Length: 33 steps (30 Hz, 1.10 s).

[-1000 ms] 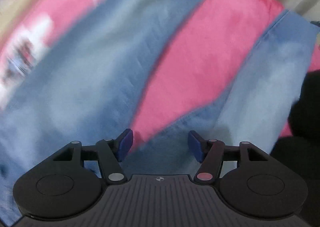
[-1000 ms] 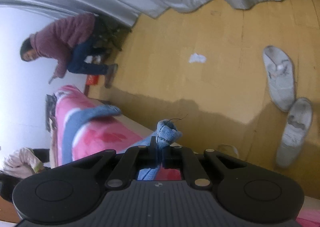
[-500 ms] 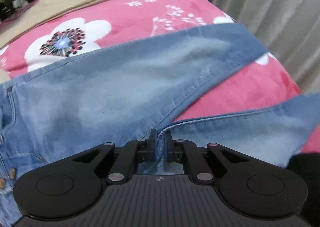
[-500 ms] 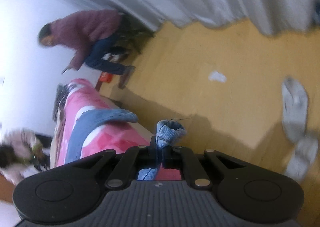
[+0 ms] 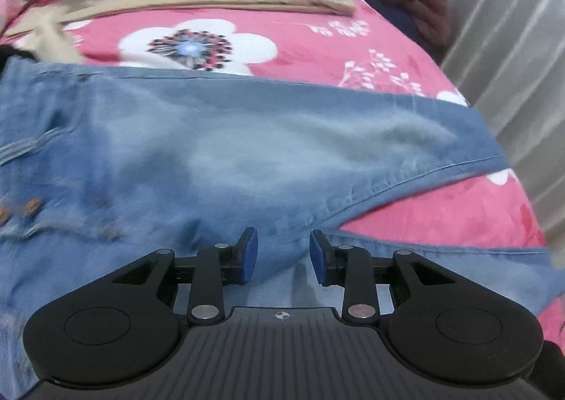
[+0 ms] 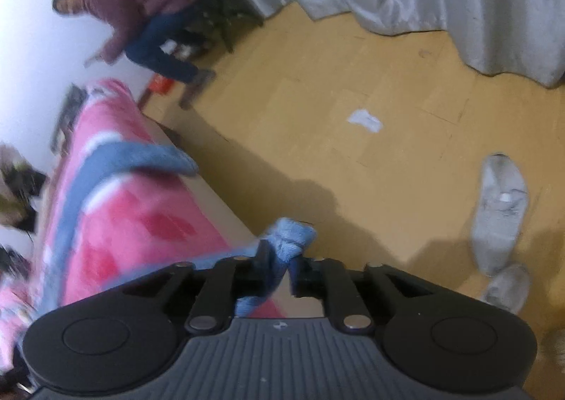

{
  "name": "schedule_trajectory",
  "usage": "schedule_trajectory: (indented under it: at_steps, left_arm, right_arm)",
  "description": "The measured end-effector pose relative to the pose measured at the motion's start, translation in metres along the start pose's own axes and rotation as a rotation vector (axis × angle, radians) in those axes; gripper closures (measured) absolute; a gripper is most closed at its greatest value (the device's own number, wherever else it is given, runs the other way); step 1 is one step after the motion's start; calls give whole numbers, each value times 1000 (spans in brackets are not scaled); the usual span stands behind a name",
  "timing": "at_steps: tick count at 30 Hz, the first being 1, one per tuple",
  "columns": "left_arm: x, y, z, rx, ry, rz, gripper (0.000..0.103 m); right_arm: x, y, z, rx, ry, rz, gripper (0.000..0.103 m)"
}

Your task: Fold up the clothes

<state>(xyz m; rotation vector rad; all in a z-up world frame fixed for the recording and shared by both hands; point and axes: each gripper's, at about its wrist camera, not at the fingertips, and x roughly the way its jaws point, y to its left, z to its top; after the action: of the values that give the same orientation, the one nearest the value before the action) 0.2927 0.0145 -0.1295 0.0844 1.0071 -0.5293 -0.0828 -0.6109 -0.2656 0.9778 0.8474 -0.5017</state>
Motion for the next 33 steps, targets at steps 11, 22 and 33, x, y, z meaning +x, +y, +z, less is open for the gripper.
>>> schedule_trajectory:
  at_steps: [11,22,33]
  left_arm:
    - [14,-156,24,313,100,-288,62]
    - [144,-366,17,833,419,-462,41]
    - [116,-354,38,725,274,-408,101]
  right_arm:
    - [-28,-36,-20,73,-39,40,74]
    - [53,-62,-18,286,114,187,48]
    - [79,-56,-21,335,163,330,57]
